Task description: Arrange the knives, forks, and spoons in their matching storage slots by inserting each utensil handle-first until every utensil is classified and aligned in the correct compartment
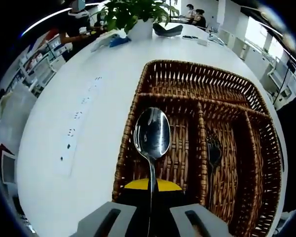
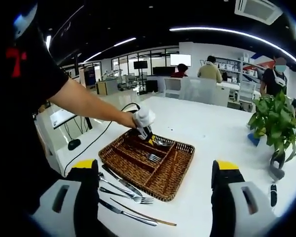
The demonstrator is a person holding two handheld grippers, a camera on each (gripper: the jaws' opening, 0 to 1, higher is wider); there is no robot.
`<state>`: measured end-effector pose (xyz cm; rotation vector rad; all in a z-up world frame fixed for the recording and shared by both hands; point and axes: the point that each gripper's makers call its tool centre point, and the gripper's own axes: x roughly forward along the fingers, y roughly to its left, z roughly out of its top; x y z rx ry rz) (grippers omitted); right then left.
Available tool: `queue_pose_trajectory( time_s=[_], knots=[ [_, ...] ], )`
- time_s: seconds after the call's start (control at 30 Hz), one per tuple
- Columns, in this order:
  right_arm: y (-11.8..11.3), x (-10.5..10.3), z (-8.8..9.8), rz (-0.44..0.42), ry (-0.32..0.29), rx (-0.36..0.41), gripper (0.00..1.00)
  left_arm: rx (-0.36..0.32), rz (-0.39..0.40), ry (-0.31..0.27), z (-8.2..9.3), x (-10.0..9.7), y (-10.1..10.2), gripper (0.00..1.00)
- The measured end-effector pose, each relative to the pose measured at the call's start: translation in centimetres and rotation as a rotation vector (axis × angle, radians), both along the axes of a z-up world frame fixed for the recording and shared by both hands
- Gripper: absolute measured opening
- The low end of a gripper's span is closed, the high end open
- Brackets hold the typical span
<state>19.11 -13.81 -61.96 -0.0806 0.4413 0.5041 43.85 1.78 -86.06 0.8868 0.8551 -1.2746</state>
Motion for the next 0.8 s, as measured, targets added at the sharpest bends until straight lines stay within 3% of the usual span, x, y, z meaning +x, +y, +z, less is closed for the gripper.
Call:
queue_pose_trajectory(
  time_s=[0.2, 0.43, 0.8],
  knots=[
    [-0.5, 0.0, 0.1, -0.009, 0.001, -0.005, 0.96, 0.015, -0.024, 0.002, 0.0, 0.1, -0.2, 0.01],
    [-0.3, 0.0, 0.1, -0.009, -0.006, -0.003, 0.96, 0.045, -0.031, -0.049, -0.2, 0.3, -0.2, 0.02],
    [-0.1, 0.0, 0.3, -0.009, -0.015, 0.0, 0.96, 0.042, -0.077, -0.131, 1.0, -0.3, -0.5, 0.21]
  ],
)
